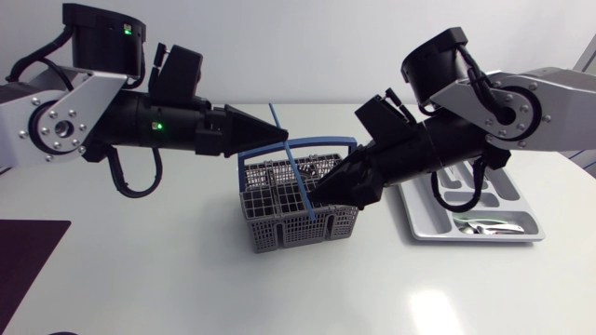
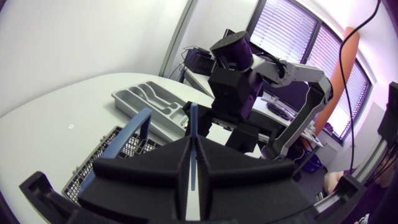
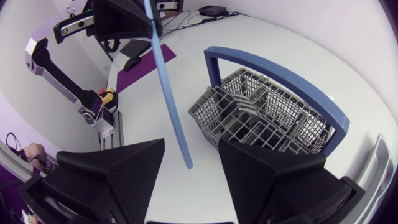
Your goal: Unload the cutlery basket into the drawer organizer.
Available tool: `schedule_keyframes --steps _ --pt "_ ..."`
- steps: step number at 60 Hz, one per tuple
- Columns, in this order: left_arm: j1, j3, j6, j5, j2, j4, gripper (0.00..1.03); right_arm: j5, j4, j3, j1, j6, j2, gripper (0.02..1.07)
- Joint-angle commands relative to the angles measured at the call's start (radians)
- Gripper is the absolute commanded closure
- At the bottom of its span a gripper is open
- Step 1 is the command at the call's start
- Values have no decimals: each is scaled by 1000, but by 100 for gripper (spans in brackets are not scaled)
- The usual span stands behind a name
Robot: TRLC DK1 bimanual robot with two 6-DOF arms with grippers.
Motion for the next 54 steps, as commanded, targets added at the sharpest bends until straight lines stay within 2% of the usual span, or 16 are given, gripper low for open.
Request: schedule_keyframes --steps 1,4,10,25,43,54 --pt "-8 39 -43 22 18 4 100 -2 24 16 11 16 12 44" --pt "-8 46 -47 25 26 -3 100 -1 29 16 19 14 10 48" --pt "-8 57 -53 30 34 -19 100 4 32 16 28 8 6 49" --pt "-3 75 -55 47 44 -51 100 7 52 24 53 2 6 67" --pt "6 80 -57 48 49 -63 100 27 55 27 79 -1 6 98" --pt "11 81 -66 50 51 -66 100 44 52 15 100 -4 -5 101"
